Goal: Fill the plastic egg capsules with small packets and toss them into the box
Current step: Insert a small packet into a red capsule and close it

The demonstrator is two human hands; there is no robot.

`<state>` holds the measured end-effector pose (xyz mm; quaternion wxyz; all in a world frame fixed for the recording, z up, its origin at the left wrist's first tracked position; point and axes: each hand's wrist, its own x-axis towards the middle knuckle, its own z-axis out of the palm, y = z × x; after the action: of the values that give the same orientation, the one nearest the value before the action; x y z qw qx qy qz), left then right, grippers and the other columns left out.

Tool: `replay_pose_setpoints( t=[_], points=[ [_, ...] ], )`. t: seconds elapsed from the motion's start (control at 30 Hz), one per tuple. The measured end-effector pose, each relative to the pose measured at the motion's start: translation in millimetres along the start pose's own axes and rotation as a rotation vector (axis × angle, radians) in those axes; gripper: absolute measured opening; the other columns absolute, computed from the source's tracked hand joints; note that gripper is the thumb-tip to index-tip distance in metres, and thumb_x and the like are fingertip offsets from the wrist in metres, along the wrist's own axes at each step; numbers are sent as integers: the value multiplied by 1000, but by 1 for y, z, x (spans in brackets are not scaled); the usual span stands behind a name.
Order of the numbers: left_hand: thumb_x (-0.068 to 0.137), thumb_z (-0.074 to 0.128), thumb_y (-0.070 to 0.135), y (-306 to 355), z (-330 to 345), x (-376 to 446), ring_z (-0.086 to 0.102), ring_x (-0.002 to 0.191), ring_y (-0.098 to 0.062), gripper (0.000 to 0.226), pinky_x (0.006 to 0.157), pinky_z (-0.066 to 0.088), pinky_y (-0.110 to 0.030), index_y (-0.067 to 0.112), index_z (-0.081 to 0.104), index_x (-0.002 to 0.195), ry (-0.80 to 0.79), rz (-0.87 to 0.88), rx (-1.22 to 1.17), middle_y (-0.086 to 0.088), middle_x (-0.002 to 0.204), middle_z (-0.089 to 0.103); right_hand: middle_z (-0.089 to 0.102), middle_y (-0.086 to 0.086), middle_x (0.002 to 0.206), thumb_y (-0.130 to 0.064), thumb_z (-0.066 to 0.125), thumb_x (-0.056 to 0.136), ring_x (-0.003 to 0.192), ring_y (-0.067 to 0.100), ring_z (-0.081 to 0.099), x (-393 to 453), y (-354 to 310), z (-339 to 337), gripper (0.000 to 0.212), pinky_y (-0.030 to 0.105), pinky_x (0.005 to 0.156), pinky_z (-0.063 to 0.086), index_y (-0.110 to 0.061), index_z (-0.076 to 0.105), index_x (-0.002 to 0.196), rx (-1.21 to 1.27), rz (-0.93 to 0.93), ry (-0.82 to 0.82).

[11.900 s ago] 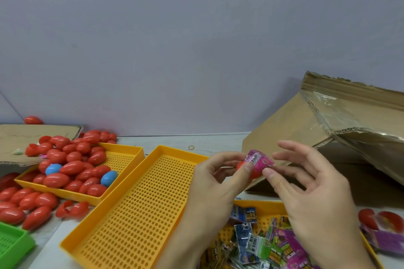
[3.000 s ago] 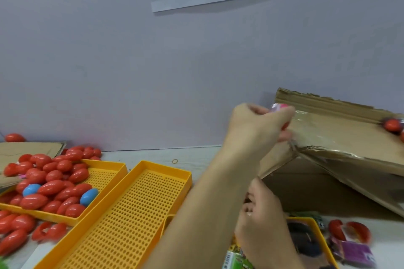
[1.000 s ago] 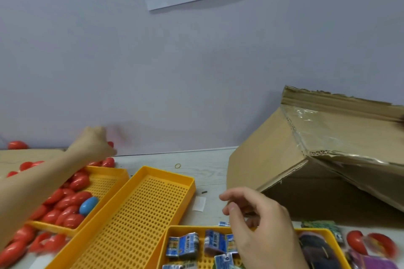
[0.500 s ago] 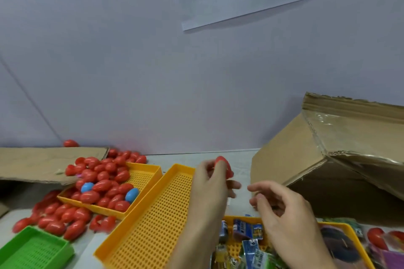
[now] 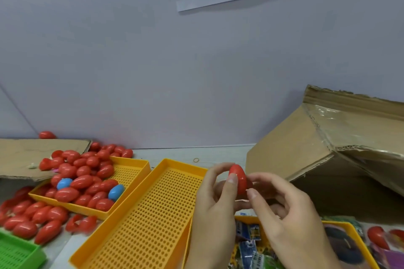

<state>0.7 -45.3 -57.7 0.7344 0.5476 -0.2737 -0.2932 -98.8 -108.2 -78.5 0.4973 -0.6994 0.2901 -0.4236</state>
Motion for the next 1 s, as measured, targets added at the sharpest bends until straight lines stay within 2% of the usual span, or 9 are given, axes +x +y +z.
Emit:
replay_pose_setpoints(
  t=[0.17, 0.27, 0.43, 0.5, 0.57, 0.63, 0.7, 0.83, 1.0],
  points=[
    [100, 46, 9, -3, 3, 5, 71, 80, -32, 32, 67, 59, -34, 17, 75, 89, -84, -77, -211, -20, 86, 72, 66, -14, 93, -20, 79, 77, 89, 7, 64, 0, 0, 1, 32, 32, 62, 56, -44, 71, 97, -21, -111, 71],
    [99, 46, 11, -2, 4, 5, 72, 82, -35, 31, 73, 59, -42, 13, 75, 88, -121, -89, -264, -20, 85, 72, 62, -13, 96, -35, 73, 70, 89, 9, 64, 0, -1, 3, 35, 32, 61, 57, -46, 73, 104, -4, -160, 114],
    [99, 45, 12, -4, 5, 5, 72, 86, -40, 29, 70, 60, -38, 10, 73, 89, -134, -90, -282, -23, 88, 72, 59, -11, 95, -42, 70, 67, 87, 11, 65, 0, 1, 4, 40, 34, 59, 56, -50, 71, 107, -18, -188, 138],
    [95, 52, 18, -3, 6, 4, 72, 87, -40, 22, 68, 60, -36, 8, 71, 93, -139, -82, -289, -22, 89, 72, 58, -11, 95, -45, 69, 66, 88, 11, 65, 0, 1, 4, 41, 34, 59, 56, -51, 70, 107, -28, -195, 133],
    [86, 61, 26, -2, 7, 3, 73, 87, -39, 25, 66, 60, -32, 5, 69, 98, -145, -71, -273, -21, 91, 73, 58, -12, 95, -45, 69, 66, 88, 10, 64, 0, 1, 4, 43, 34, 60, 57, -54, 68, 108, -32, -193, 122],
    [80, 67, 28, -3, 6, 3, 74, 87, -35, 29, 65, 60, -31, 7, 70, 100, -138, -63, -247, -19, 95, 74, 57, -12, 97, -47, 68, 66, 89, 11, 64, 1, 1, 3, 44, 34, 61, 57, -55, 67, 109, -45, -196, 124],
    [82, 67, 27, -5, 7, 3, 74, 87, -28, 20, 64, 59, -30, 14, 75, 95, -134, -47, -216, -14, 97, 74, 56, -12, 98, -51, 67, 65, 89, 12, 61, 1, 0, 2, 44, 28, 59, 54, -57, 66, 108, -67, -216, 149],
    [77, 68, 31, -4, 8, 3, 71, 76, -14, 21, 64, 55, -24, 19, 80, 90, -117, -24, -207, -2, 84, 72, 56, -14, 103, -51, 67, 68, 94, 10, 58, 1, 1, 1, 38, 24, 61, 51, -58, 66, 106, -112, -246, 178],
    [90, 64, 16, -2, 7, 3, 73, 86, -24, 17, 70, 58, -29, 15, 74, 103, -86, 0, -252, -20, 99, 71, 58, -16, 105, -51, 66, 69, 99, 8, 59, 1, 0, 1, 34, 27, 65, 53, -64, 64, 101, -111, -251, 171]
  ],
)
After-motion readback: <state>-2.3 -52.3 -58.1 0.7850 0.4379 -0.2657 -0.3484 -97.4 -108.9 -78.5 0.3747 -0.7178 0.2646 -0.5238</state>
